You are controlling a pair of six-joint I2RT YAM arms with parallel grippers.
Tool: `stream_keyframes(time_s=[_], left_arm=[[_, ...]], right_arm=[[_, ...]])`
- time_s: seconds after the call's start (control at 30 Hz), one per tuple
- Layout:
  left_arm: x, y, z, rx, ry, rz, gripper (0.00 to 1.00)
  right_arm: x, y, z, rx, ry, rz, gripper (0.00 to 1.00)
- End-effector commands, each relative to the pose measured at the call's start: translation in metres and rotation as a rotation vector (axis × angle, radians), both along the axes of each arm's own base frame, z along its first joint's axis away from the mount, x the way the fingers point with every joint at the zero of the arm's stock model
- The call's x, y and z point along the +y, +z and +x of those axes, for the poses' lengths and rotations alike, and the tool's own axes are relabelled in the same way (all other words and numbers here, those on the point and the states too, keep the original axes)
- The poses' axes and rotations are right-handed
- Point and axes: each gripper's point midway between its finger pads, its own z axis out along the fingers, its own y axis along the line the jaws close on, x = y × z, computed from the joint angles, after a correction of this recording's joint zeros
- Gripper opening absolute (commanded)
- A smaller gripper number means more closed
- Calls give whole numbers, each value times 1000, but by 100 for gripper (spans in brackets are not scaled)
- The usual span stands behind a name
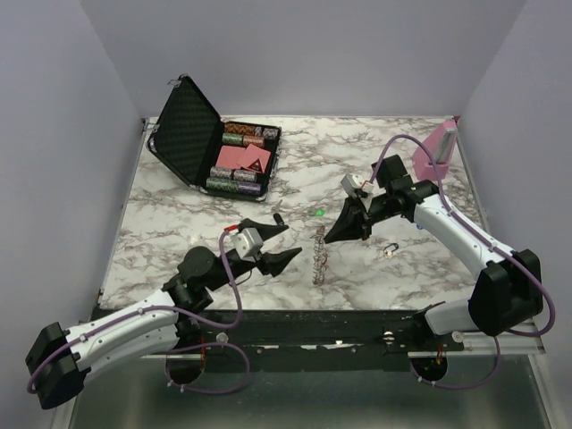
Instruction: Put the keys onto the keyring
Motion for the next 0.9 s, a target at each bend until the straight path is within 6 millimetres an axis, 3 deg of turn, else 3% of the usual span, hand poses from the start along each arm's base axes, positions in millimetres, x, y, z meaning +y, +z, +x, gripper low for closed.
stream_keyframes(time_s=[0.0,0.33,0.5,0.7,0.87], left_arm=[[-10,-24,-3,50,-63,214,65],[-47,-25,-3,157,-192,311,58],[-54,-28,2,177,-194,332,53],[-61,-28,3,181,-217,333,36],[-67,-28,3,182,-237,329,32]], right_arm=[[0,7,0,-54,1,-4,0],[-1,3,3,-62,-9,-21,0],[-1,3,3,-61,-9,-21,0],[0,3,2,-56,-8,-21,0],[0,2,2,-56,-8,-21,0]])
